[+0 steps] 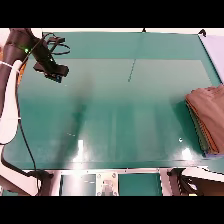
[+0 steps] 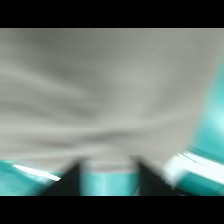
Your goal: Fold the shirts.
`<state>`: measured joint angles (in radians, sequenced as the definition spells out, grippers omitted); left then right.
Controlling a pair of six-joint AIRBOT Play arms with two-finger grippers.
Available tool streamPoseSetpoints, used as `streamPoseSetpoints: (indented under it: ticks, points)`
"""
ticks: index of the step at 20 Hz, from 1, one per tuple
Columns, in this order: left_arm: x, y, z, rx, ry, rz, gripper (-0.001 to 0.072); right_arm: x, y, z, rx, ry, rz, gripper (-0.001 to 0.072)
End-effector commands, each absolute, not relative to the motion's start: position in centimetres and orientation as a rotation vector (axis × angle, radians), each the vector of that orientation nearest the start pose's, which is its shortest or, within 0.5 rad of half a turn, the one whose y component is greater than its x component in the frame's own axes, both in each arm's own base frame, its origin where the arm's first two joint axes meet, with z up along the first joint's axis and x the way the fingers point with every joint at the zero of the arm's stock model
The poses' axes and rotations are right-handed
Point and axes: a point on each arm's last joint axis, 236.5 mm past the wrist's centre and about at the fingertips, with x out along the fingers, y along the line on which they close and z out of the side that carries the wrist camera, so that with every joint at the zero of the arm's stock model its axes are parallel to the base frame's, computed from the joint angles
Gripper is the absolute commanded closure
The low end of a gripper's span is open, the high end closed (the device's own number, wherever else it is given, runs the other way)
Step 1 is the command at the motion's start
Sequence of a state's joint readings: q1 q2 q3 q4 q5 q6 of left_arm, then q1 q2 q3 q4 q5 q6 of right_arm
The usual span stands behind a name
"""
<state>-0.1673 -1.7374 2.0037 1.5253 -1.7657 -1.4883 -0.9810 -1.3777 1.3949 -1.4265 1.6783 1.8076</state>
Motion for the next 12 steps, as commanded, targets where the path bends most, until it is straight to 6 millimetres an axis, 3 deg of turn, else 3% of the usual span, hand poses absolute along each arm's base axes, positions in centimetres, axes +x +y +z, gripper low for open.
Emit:
streamPoseSetpoints:
  ticks: [1, 3, 4, 7, 9, 12]
  points:
    - [42.5, -9.2, 7.3, 0.121, 1.505, -0.255, 0.0687, 31.0, -22.5, 9.9, 1.046, 1.108, -0.450, 0.0651]
    - [42.0, -10.1, 8.2, 0.120, 1.490, -0.264, 0.0687, 35.5, -19.6, 13.1, 0.940, 1.027, -0.310, 0.0674]
    - [41.4, -10.6, 8.8, 0.129, 1.476, -0.273, 0.0687, 36.9, -17.7, 13.6, 0.868, 1.023, -0.254, 0.0685]
    - [38.4, -12.3, 10.0, 0.160, 1.437, -0.312, 0.0687, 38.4, -9.8, 12.5, 0.690, 1.076, -0.076, 0.0686]
    - [35.3, -12.5, 9.8, 0.166, 1.434, -0.319, 0.0687, 36.3, -5.0, 9.5, 0.635, 1.141, -0.014, 0.0685]
    - [29.9, -11.2, 7.5, 0.116, 1.448, -0.287, 0.0686, 29.8, 1.5, 3.8, 0.601, 1.259, 0.072, 0.0685]
